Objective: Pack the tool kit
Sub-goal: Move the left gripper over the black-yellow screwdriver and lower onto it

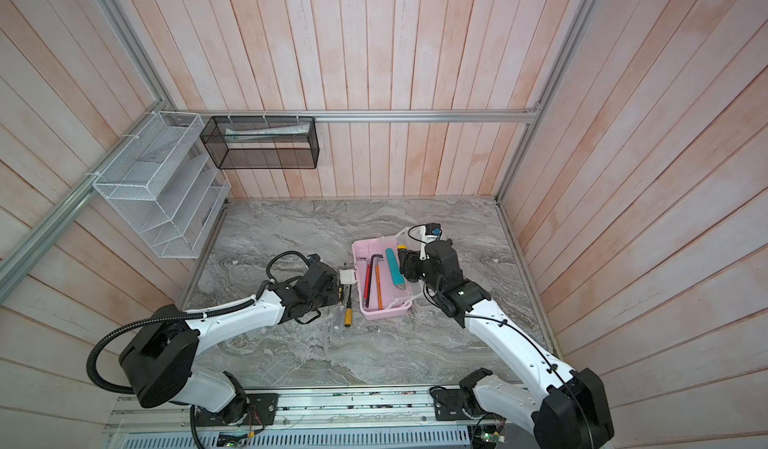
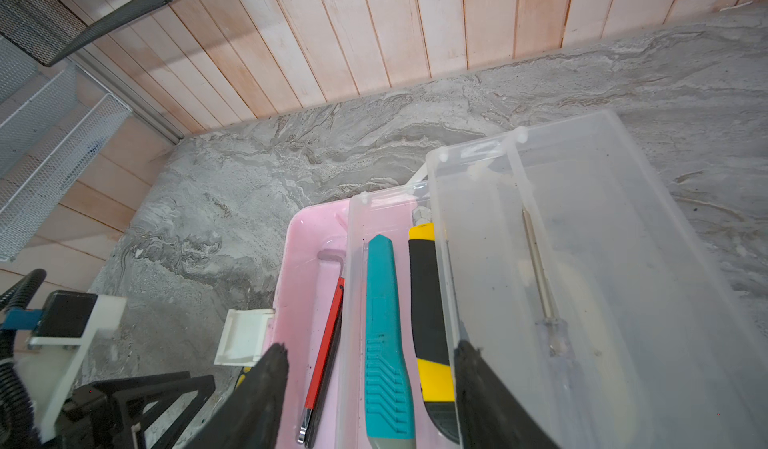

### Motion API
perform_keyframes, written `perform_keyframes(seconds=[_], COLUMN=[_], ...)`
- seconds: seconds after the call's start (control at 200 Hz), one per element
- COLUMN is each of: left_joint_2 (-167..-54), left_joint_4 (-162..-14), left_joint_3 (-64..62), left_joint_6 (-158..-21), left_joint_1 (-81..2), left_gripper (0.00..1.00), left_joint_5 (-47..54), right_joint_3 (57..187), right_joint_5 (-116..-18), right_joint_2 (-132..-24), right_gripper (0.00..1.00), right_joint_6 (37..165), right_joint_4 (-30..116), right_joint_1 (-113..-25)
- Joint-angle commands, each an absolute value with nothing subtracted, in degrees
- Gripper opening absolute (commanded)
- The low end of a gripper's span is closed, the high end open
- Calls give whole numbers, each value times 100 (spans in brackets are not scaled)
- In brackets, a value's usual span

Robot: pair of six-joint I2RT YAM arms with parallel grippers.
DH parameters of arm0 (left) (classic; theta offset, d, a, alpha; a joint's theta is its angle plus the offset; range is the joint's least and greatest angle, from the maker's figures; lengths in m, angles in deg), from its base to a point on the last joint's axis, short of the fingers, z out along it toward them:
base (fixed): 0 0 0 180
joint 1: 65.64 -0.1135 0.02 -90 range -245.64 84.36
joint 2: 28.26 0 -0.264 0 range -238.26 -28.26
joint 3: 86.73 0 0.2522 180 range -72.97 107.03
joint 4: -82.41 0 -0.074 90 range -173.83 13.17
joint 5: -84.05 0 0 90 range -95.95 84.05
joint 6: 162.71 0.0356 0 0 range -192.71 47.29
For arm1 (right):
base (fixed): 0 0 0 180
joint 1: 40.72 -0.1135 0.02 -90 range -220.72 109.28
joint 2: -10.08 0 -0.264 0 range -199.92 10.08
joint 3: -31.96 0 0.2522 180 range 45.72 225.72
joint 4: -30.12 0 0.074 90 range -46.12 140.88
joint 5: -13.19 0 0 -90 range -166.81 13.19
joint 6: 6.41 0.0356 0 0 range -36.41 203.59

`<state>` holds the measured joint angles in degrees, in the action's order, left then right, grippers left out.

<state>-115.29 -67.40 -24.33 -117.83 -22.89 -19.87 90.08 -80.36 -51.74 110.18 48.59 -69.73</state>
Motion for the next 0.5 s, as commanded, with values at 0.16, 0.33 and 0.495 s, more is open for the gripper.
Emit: perform_keyframes(seconds=[0.16, 0.33, 0.495], left_joint_2=[-12158, -12313, -12544], left_joint_4=[-6944, -7039, -7012], left_joint_3=[-2002, -1955, -1923], left_joint_6=[-11516, -11481, -11520], left_joint_1=[-2252, -2213, -2183], left_gripper=[53, 53, 52], left_joint_5=[-2105, -2181, -2230], right_joint_3=[8778, 8670, 8641], right_joint_5=[-8023, -8014, -8010], right_joint_2=[-4886, -4820, -4847], right_gripper=[63, 63, 63], right_joint_6=[11109, 11188, 11193], right_joint_4=[4792, 4792, 4790], right_joint_1=[-6991, -6986, -6989])
